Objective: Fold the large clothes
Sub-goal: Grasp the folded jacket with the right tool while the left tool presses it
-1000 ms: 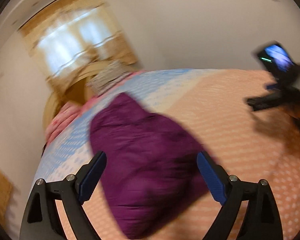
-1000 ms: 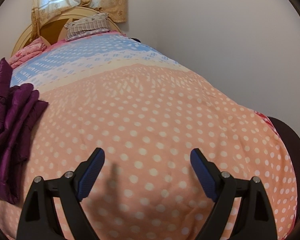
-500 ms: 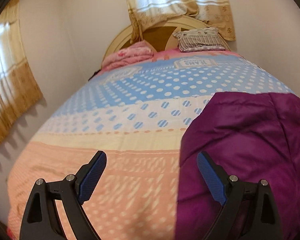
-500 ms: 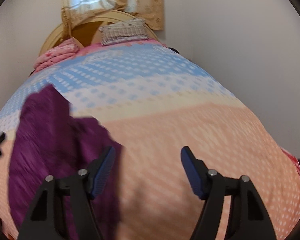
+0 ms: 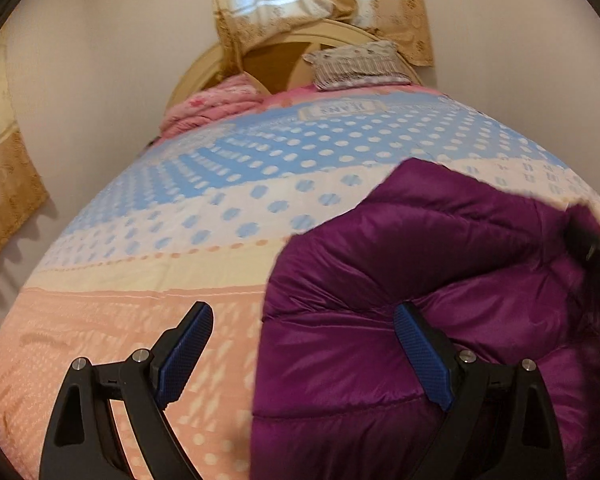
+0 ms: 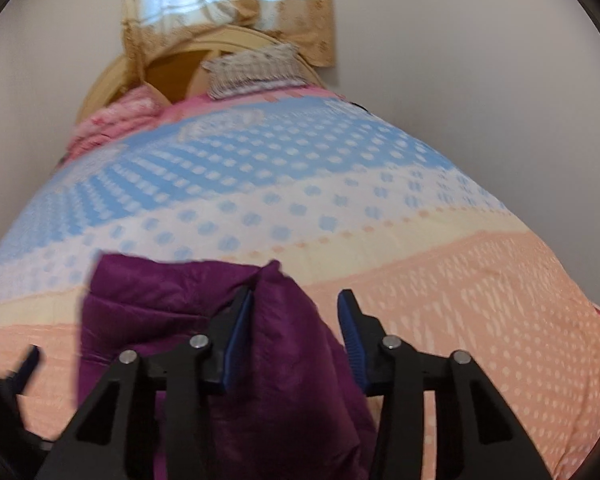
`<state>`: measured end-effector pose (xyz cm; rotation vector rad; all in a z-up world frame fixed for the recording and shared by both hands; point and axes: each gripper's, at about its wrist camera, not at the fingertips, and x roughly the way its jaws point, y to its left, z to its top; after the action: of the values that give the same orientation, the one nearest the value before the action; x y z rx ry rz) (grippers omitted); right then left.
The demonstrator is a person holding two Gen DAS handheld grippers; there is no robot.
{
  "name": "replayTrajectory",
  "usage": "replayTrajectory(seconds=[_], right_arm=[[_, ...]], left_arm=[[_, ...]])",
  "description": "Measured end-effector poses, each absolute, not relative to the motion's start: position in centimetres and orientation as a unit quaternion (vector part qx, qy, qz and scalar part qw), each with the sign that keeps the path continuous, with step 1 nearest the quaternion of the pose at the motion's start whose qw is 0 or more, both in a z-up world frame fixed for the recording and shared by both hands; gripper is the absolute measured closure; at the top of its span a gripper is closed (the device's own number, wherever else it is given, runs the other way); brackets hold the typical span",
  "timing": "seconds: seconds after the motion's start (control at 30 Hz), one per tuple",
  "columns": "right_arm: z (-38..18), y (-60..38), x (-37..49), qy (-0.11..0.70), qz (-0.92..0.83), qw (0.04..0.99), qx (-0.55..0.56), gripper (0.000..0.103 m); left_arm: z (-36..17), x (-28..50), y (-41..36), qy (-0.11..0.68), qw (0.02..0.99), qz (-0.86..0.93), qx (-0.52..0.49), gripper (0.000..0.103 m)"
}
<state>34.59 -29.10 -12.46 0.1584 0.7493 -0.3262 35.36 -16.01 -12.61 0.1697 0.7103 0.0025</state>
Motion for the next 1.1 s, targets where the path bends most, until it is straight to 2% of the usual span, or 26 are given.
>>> replayTrajectory(seconds=[0.3, 1.1], right_arm=[[-15.9, -30.9, 33.5, 0.367, -0.157, 0.912, 0.095, 0.057], [-18.6, -31.0, 34.9, 0.397, -0.157, 0.900, 0.092, 0.057]], left_arm=[[-14.0, 36.4, -16.9, 0.366, 0.928, -0.016, 0.067, 0.001], [-16.4, 38.6, -16.8, 0.412, 0.909, -0.024, 0.056, 0.001]])
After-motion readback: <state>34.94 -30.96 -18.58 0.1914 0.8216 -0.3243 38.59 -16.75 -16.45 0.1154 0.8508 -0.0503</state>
